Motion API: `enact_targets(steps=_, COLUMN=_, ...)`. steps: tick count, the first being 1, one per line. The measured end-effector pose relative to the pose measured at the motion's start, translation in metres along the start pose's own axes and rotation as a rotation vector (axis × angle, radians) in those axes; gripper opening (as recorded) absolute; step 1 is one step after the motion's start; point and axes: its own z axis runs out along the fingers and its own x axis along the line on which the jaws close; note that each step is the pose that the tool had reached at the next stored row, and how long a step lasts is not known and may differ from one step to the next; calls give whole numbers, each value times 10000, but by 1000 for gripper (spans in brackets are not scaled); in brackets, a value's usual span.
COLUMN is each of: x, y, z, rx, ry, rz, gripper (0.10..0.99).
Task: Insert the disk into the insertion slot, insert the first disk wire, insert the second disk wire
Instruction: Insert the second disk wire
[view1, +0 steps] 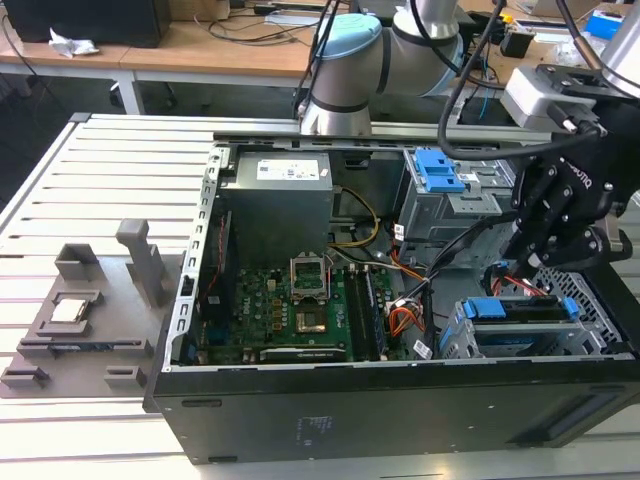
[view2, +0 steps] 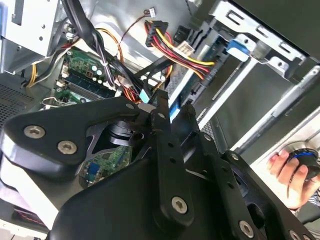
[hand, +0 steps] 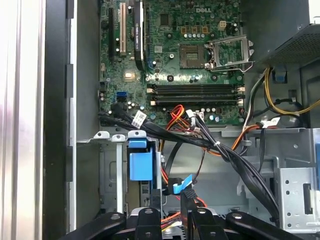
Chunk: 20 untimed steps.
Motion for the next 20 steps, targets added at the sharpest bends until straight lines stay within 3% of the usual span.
enact_targets(steps=4, x=-66, y=29, z=27, rx=0, ry=1, rz=0, gripper=302)
enact_targets(steps=12, x=-67, y=115, z=109, rx=4, ry=98, rz=-262, gripper=302)
enact_targets(steps=16, x=-67, y=115, z=131, rx=5, ry=329, rz=-335, gripper=302)
enact_targets(steps=18, x=-67, y=115, z=135, rx=5, ry=510, rz=-321, gripper=302)
enact_targets(steps=20, x=-68, y=115, z=137, rx=4, ry=632, rz=-311, gripper=302)
